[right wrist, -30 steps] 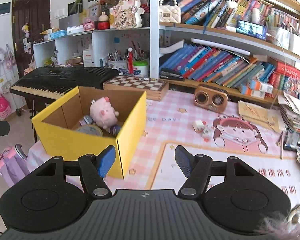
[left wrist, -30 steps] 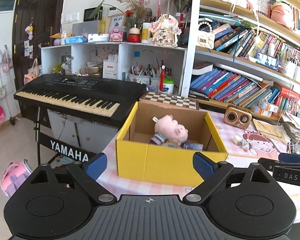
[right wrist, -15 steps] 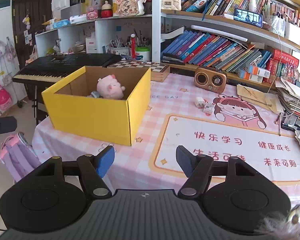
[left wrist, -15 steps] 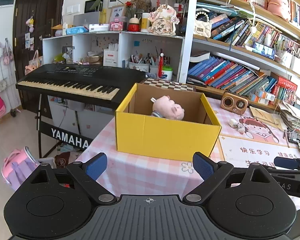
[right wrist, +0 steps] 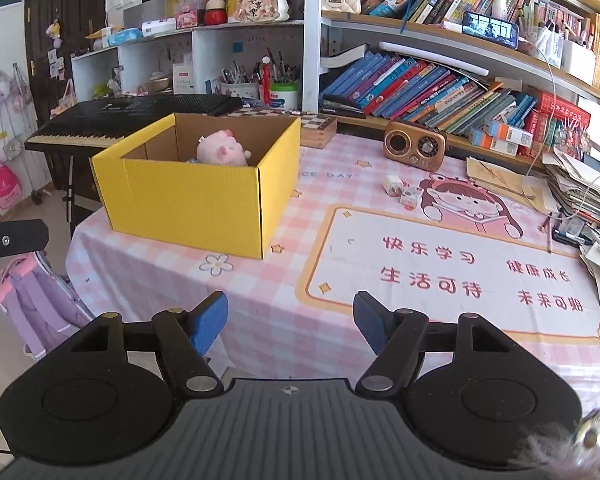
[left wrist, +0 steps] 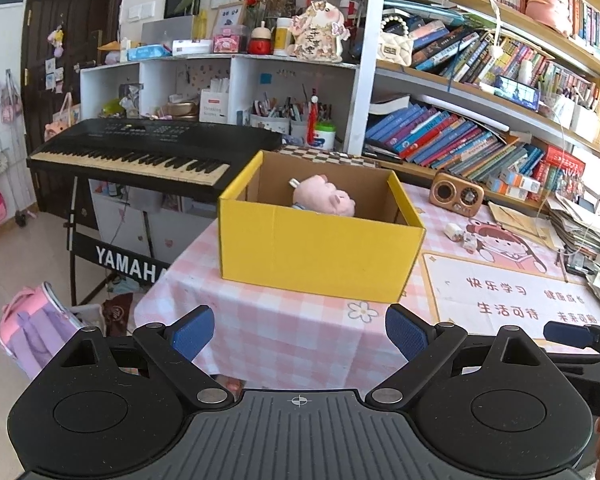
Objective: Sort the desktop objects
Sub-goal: 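Withdraw both open tools from the box toward the charger and card box, then grasp the white-and-red card box with the right tool while the left tool grasps the white charger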
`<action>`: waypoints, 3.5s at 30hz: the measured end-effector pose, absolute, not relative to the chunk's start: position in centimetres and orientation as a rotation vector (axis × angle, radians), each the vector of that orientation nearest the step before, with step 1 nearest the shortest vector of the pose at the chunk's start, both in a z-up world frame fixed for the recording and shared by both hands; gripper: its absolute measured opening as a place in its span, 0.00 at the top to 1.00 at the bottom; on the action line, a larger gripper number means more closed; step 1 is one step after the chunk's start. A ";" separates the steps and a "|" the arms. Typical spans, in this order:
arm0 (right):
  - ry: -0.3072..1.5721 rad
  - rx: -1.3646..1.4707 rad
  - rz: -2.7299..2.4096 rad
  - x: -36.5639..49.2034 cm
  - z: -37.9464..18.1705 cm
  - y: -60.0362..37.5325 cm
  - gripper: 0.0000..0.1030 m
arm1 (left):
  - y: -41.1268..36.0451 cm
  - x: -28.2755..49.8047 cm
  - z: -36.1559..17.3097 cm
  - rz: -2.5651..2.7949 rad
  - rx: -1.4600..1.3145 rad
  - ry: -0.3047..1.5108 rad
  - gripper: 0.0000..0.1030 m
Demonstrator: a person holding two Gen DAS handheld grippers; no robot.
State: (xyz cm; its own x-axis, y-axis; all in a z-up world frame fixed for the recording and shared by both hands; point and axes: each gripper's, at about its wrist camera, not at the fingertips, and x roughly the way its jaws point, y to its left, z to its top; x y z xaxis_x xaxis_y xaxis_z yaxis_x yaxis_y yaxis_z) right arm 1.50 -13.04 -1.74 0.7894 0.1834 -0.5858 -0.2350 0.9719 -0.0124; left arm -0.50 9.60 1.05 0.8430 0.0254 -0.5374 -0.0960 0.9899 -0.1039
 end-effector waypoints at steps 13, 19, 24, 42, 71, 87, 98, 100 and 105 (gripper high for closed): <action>0.633 -0.092 0.210 0.8 -1.9 -13.4 0.32 | 7.7 -0.6 0.4 0.001 -0.101 0.602 0.08; 0.648 -0.080 0.189 0.9 -2.1 -13.9 0.31 | 7.0 -0.5 0.1 -0.016 -0.087 0.616 0.08; 0.662 -0.080 0.184 1.0 -2.4 -14.1 0.31 | 6.6 -0.2 -0.3 -0.024 -0.086 0.636 0.08; 0.701 -0.032 0.041 3.7 -3.2 -20.4 0.30 | 0.5 4.9 -1.0 -0.180 -0.033 0.664 0.08; 0.793 0.019 0.021 16.6 -5.3 -32.7 0.30 | -11.3 18.1 -2.3 -0.227 0.004 0.730 0.08; 0.731 -0.084 0.256 27.7 -6.5 -33.5 0.30 | -13.7 27.3 -2.2 -0.121 0.026 0.724 0.08; 0.709 -0.171 0.420 36.1 -9.0 -30.6 0.30 | -13.8 31.2 -2.9 -0.064 0.020 0.752 0.08; 0.713 -0.177 0.448 37.2 -9.3 -30.2 0.30 | -13.8 31.5 -3.0 -0.062 0.026 0.761 0.08; 0.728 -0.196 0.511 39.5 -10.2 -29.4 0.30 | -13.5 32.4 -3.4 -0.044 0.024 0.778 0.08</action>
